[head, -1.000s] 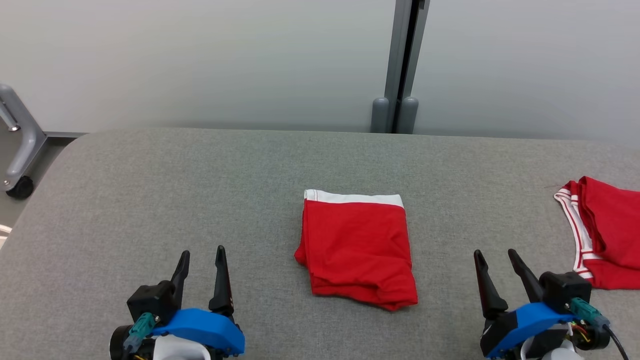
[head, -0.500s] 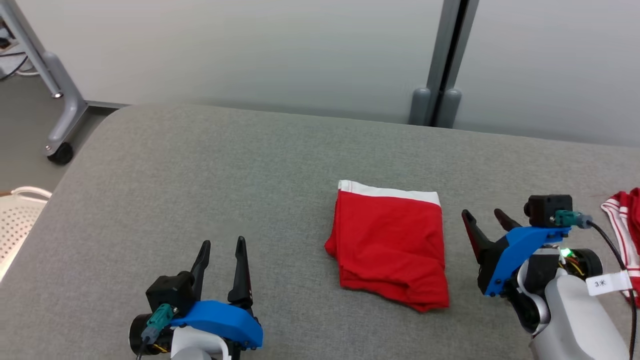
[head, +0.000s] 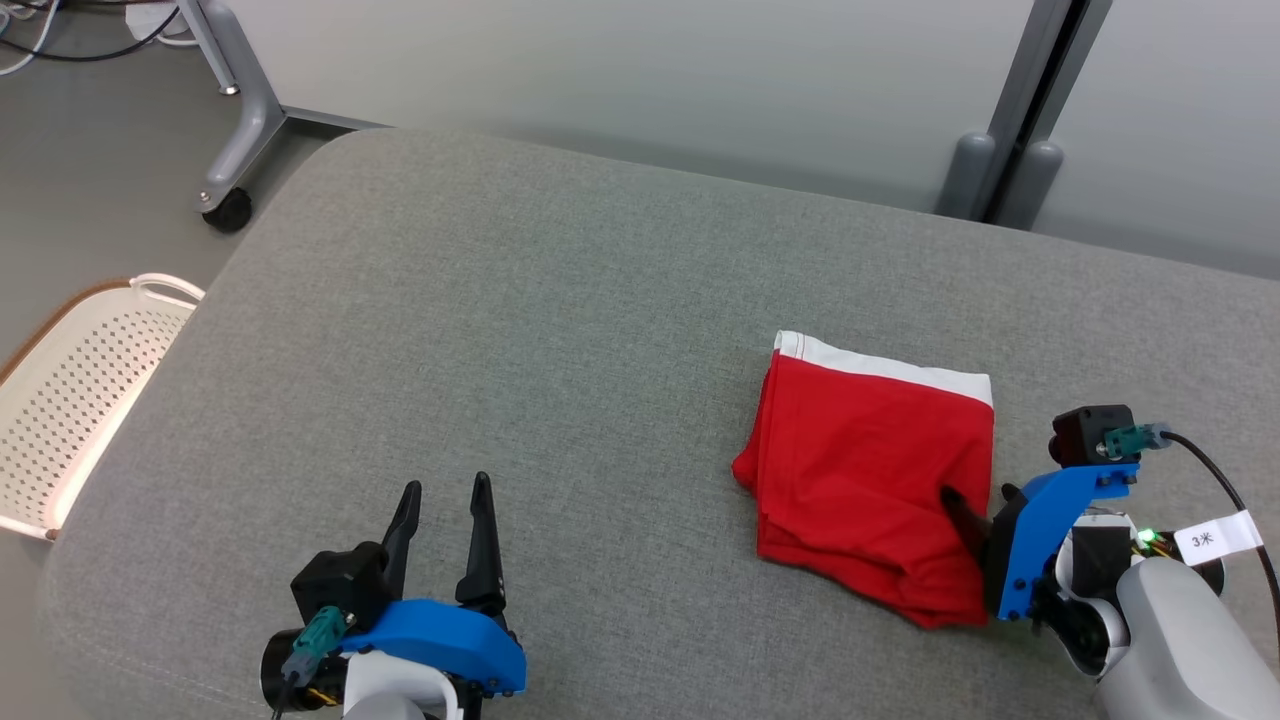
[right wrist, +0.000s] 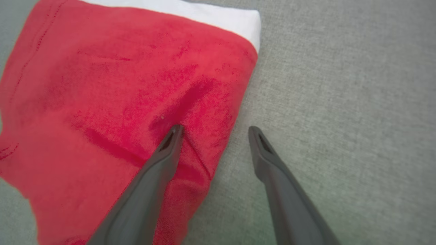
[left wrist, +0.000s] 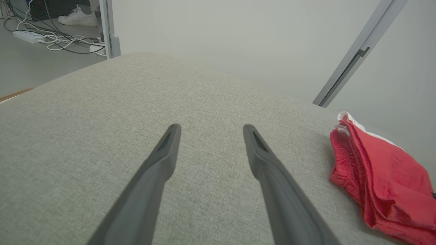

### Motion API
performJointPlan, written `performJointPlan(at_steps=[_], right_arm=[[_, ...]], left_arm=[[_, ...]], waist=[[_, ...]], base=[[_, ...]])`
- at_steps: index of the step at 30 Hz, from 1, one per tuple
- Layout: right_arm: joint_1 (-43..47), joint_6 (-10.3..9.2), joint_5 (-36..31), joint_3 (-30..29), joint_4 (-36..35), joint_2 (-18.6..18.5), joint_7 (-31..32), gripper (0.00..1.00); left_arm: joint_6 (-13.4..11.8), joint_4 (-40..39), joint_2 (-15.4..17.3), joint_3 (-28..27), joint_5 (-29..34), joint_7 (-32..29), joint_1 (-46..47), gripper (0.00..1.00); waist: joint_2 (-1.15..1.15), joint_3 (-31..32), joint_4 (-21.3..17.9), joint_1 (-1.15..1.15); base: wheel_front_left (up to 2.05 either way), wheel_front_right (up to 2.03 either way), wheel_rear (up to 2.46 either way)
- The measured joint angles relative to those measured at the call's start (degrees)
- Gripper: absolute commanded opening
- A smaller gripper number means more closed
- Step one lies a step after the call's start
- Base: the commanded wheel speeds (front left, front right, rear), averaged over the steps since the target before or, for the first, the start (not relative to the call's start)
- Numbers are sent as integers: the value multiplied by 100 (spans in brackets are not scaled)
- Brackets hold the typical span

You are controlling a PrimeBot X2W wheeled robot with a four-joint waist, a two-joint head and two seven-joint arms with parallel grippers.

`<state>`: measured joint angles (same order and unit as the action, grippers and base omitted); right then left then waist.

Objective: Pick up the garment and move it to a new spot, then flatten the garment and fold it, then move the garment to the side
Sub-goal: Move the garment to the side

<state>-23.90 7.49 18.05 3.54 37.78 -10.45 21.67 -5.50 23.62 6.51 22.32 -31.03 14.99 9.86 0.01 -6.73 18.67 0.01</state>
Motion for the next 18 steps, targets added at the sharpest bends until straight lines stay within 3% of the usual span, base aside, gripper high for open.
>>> performJointPlan(at_steps=[3, 4, 5, 8, 14, 18], right_arm=[[-37, 0, 24, 14, 141, 20, 44, 100], [-68, 0, 25, 29, 175, 30, 43, 49], [-108, 0, 37, 24, 214, 52, 37, 40], [-222, 0, 62, 101, 296, 96, -33, 0], [-418, 2, 143, 412, 338, 152, -331, 0], [-650, 1, 256, 703, 160, 31, -564, 0]], left_arm=[[24, -15, -14, -71, 51, 0, -1, 100], [33, -26, -20, -92, 74, 0, -1, 100], [36, -36, -26, -102, 89, 1, 0, 100], [56, -36, -51, -97, 156, 1, 16, 100], [110, -55, -79, -92, 252, 1, 109, 100], [133, -166, -65, -80, 356, 2, 192, 100]], waist=[[0, -69, 17, 0], [0, -96, 9, 0], [0, -121, -2, 0], [0, -184, -63, 0], [0, -329, -363, 0], [0, -486, -861, 0]], base=[[0, 0, 0], [0, 0, 0], [0, 0, 0], [0, 0, 0], [0, 0, 0], [0, 0, 0]])
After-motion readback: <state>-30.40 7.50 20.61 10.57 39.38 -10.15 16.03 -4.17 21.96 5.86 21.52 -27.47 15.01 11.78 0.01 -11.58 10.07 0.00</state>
